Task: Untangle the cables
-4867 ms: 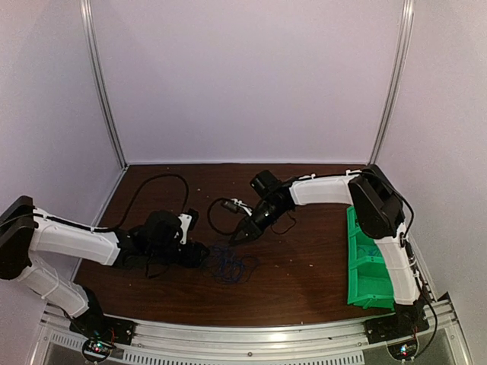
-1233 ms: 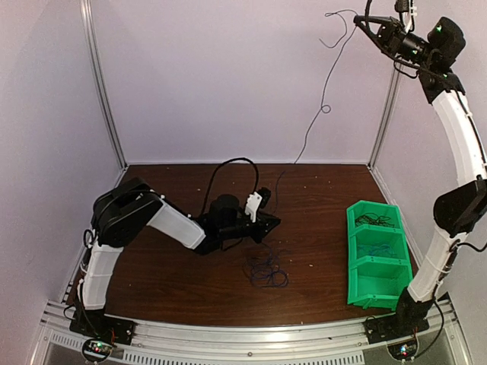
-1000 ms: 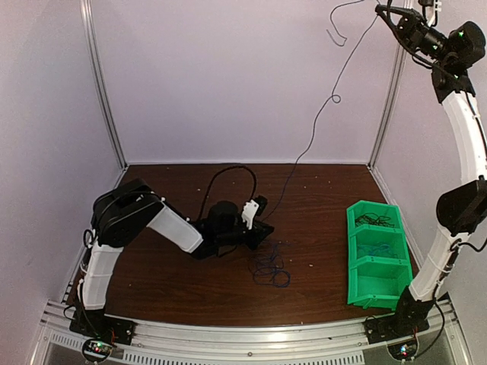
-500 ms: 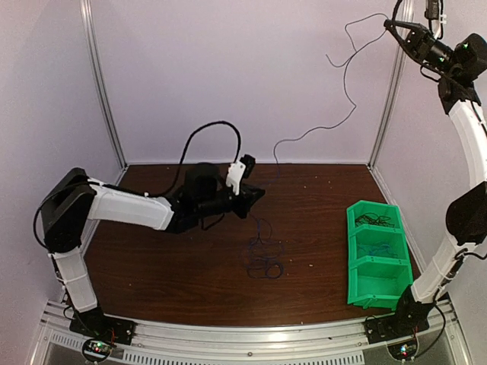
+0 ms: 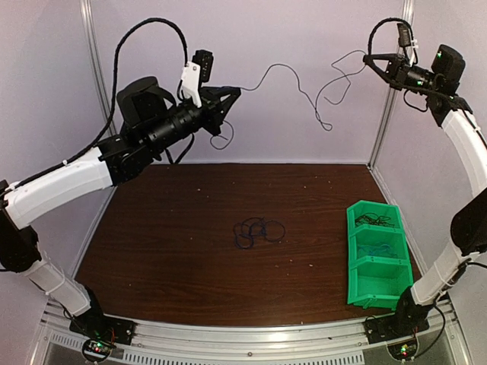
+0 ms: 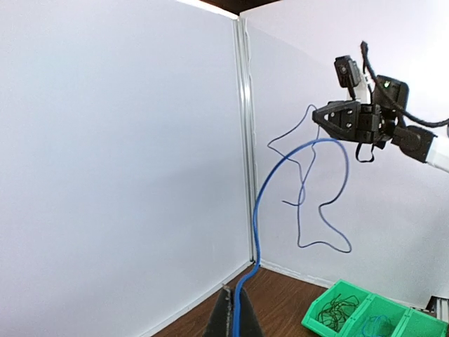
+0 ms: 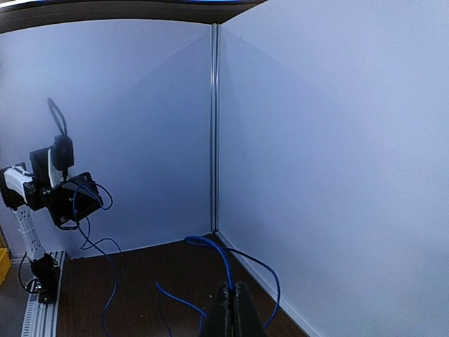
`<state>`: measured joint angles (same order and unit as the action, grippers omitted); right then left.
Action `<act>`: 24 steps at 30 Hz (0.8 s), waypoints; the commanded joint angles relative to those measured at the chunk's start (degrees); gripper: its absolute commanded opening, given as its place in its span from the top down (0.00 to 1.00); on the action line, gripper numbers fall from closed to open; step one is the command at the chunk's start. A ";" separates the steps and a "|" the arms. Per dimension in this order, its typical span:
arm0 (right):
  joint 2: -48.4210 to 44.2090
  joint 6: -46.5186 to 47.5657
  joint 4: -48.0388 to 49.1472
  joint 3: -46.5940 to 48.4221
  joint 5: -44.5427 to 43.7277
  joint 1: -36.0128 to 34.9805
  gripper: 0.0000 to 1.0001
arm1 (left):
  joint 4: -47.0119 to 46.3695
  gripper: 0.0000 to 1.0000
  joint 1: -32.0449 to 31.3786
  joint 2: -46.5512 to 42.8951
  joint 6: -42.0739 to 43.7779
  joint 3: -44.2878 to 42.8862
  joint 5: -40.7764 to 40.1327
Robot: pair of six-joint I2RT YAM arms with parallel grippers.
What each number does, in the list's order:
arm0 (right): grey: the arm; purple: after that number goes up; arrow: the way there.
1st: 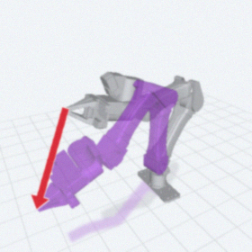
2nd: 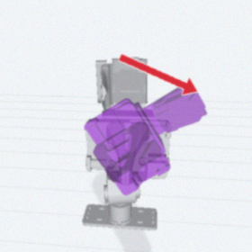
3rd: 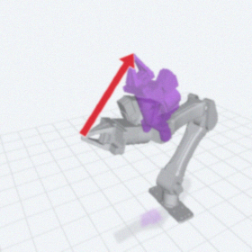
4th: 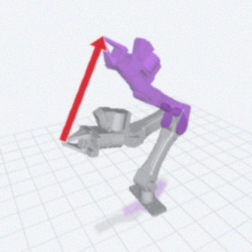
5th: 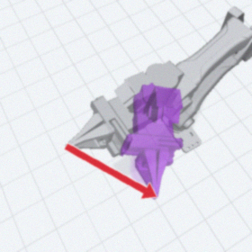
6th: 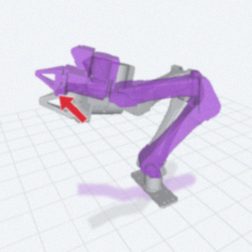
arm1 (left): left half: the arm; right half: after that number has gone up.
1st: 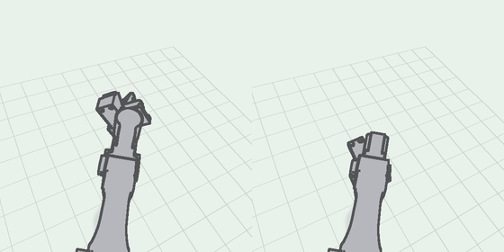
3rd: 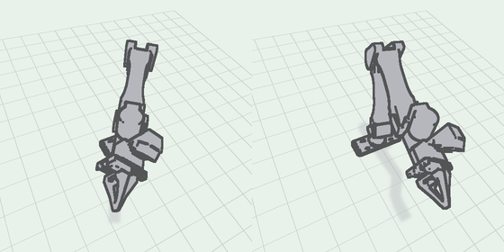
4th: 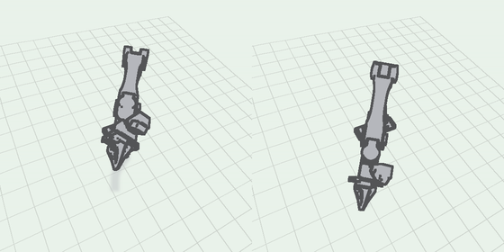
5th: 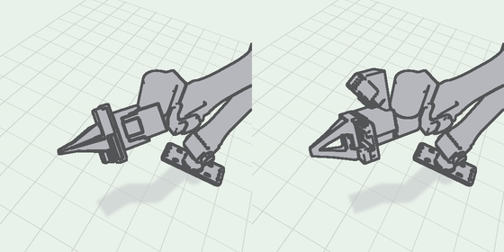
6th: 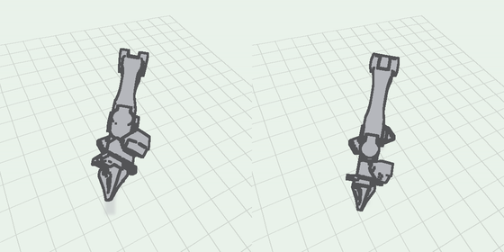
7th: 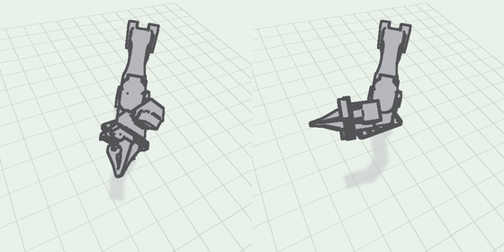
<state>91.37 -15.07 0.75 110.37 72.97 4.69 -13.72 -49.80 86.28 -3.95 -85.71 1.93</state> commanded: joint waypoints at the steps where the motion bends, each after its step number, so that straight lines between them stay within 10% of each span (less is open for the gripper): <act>1: -2.67 12.19 -10.87 -3.26 -3.61 -3.13 1.00 | 5.02 1.00 0.23 1.28 1.95 5.46 -2.61; 11: -6.73 36.42 -37.23 -15.60 -14.04 -4.69 1.00 | -0.65 1.00 -1.43 8.06 -7.52 11.33 7.42; 24: -19.58 65.26 -67.64 -31.76 -31.12 7.85 1.00 | -8.37 1.00 -8.63 28.11 -11.27 -1.46 17.20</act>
<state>75.55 38.92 -55.88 79.33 48.80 10.22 -15.59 -57.10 111.37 -13.47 -81.01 14.28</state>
